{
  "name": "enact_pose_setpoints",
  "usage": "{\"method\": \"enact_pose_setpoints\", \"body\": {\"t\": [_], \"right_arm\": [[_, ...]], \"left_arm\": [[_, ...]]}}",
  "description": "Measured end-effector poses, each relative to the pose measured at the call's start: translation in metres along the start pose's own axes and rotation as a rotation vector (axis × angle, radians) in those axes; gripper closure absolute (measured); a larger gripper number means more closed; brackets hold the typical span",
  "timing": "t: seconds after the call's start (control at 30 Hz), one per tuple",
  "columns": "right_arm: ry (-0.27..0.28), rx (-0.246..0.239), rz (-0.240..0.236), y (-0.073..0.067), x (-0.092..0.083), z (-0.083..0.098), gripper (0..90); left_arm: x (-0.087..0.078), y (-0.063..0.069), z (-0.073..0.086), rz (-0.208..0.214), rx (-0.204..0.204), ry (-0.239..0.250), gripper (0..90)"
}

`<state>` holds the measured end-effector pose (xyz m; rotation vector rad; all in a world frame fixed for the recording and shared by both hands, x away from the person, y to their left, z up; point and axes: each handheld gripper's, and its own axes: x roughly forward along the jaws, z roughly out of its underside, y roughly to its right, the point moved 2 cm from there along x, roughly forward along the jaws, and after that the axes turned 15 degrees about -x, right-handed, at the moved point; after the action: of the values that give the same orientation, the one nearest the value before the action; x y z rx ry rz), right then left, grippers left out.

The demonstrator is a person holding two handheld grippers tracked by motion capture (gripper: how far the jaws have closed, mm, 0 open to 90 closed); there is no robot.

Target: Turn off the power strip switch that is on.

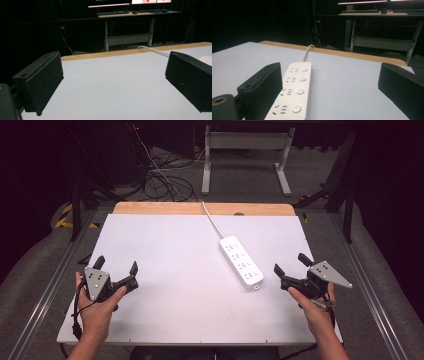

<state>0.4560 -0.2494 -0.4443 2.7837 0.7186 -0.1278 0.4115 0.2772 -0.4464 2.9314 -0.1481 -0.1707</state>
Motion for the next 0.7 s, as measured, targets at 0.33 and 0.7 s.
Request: {"method": "enact_pose_setpoints", "body": {"t": [0.33,0.7], "right_arm": [[0.001,-0.005,0.002,0.0007,-0.0021,0.0002,6.3],[-0.004,-0.020,0.011,0.0001,-0.0046,0.0010,8.7]], "left_arm": [[0.0017,0.0027,0.0007,0.008,0.002,-0.002,2.1],[0.0037,0.0040,0.0008,0.015,0.000,-0.006,2.1]]}}
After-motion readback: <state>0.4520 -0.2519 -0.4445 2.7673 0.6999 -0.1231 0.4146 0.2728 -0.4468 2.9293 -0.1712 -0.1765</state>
